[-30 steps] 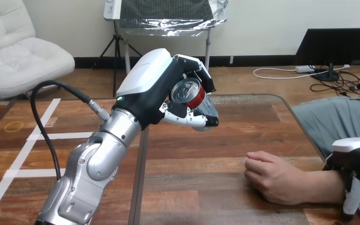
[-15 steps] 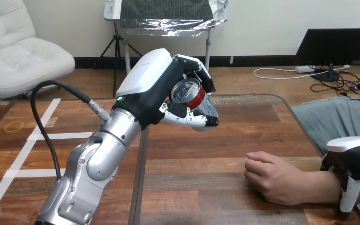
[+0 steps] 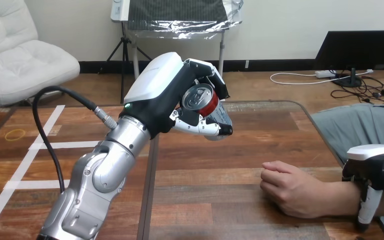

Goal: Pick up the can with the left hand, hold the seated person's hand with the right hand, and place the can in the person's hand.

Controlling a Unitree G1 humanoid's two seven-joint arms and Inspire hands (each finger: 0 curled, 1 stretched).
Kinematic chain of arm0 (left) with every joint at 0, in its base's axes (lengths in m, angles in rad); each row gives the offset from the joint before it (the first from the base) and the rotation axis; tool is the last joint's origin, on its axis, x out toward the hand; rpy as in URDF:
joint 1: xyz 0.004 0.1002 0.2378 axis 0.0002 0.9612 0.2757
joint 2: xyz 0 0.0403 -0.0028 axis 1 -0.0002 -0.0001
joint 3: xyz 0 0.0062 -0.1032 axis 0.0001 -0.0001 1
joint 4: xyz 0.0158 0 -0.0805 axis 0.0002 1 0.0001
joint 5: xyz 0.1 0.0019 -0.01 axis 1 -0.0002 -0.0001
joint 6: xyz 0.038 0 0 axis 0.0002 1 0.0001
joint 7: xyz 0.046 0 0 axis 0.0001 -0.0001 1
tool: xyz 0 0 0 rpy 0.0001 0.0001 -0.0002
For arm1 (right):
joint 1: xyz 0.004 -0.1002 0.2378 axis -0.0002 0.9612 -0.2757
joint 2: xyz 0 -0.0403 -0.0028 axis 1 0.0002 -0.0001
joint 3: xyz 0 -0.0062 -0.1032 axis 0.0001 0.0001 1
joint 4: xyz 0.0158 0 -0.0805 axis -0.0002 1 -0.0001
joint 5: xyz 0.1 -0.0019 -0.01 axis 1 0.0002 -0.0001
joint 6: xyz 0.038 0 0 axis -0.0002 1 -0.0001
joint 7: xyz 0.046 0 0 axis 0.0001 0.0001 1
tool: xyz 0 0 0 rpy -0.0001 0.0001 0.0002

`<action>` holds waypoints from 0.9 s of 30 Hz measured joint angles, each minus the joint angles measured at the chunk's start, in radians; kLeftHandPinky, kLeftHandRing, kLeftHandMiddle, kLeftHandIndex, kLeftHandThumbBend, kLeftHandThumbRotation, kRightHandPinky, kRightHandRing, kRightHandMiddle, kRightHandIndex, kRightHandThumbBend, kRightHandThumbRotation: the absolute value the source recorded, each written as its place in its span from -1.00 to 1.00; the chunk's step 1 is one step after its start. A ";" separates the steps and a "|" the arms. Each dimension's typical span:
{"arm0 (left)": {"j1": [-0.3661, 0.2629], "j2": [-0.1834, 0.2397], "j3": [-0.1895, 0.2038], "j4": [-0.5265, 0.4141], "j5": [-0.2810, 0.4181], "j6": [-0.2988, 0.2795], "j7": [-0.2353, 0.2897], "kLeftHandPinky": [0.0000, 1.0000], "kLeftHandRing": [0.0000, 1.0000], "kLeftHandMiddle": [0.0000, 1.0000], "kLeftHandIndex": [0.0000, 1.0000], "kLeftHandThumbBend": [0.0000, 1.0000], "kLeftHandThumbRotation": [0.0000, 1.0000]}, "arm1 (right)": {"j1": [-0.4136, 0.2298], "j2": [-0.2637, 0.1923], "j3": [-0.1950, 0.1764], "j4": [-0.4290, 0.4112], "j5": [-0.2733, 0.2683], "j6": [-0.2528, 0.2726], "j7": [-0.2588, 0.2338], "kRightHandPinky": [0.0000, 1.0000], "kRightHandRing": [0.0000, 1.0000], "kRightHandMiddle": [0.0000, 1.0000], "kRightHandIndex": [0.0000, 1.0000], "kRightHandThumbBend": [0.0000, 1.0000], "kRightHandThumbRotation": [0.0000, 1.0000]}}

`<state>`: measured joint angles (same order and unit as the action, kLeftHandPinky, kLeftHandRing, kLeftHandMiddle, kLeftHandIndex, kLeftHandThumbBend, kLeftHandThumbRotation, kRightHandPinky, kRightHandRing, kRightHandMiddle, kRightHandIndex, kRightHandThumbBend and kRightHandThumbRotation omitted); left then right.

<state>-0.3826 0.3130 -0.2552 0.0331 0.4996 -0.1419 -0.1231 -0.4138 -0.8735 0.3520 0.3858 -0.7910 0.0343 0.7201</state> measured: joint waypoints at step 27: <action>0.000 0.004 0.000 0.011 0.001 0.000 0.000 -0.41 -0.30 -0.15 -0.03 0.19 -1.00 | 0.010 0.019 0.005 -0.003 0.007 0.014 0.005 -0.18 0.05 0.16 0.01 0.38 -1.00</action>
<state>-0.3826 0.3173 -0.2552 0.0443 0.5010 -0.1419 -0.1231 -0.4039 -0.8545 0.3573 0.3827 -0.7842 0.0479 0.7250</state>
